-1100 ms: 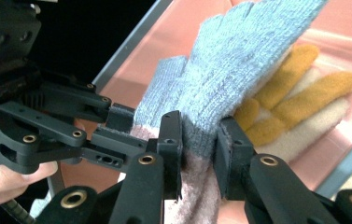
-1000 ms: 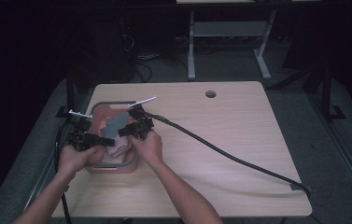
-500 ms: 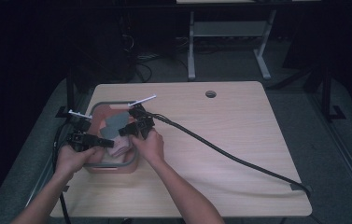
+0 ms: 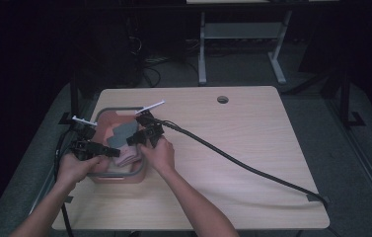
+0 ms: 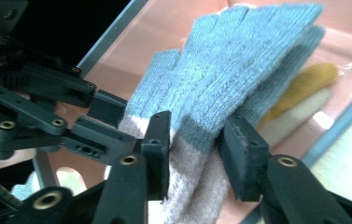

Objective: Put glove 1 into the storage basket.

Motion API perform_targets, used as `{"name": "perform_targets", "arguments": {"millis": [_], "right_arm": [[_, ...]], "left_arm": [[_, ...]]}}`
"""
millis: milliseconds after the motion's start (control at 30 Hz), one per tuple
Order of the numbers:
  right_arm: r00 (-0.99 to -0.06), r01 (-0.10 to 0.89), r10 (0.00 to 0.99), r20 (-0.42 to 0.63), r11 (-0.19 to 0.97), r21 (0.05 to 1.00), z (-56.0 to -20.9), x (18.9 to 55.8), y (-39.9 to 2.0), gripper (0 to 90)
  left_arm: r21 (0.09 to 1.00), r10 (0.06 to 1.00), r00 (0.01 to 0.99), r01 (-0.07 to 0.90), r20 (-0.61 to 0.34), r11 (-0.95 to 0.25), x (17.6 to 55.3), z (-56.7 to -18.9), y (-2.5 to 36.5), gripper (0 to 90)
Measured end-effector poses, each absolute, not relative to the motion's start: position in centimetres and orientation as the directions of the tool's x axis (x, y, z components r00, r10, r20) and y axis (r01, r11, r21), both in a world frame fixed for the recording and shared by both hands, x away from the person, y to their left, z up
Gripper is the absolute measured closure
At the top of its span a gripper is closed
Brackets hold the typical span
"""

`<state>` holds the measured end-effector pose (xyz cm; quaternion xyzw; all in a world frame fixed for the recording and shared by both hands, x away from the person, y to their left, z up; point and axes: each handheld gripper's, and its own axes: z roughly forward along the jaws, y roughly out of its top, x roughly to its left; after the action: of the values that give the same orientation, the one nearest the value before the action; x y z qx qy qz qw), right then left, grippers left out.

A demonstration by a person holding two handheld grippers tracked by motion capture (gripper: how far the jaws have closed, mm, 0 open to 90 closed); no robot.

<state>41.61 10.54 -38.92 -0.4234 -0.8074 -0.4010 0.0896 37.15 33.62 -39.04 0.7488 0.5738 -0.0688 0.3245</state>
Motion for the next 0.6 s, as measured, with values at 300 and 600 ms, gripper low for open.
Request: {"name": "perform_targets", "arguments": {"millis": [300, 600], "right_arm": [[-0.631, 0.742, 0.626, 0.458, 0.316, 0.591, -37.6, 41.7, 9.7, 60.7], [-0.635, 0.738, 0.625, 0.453, 0.319, 0.595, -37.4, 41.6, 9.5, 62.7]], "left_arm": [[0.457, 0.827, 0.329, 0.884, -0.455, -0.099, 37.1, -37.5, 33.8, 58.6], [0.495, 0.82, 0.351, 0.864, -0.453, -0.097, 37.1, -37.0, 32.9, 62.8]]}}
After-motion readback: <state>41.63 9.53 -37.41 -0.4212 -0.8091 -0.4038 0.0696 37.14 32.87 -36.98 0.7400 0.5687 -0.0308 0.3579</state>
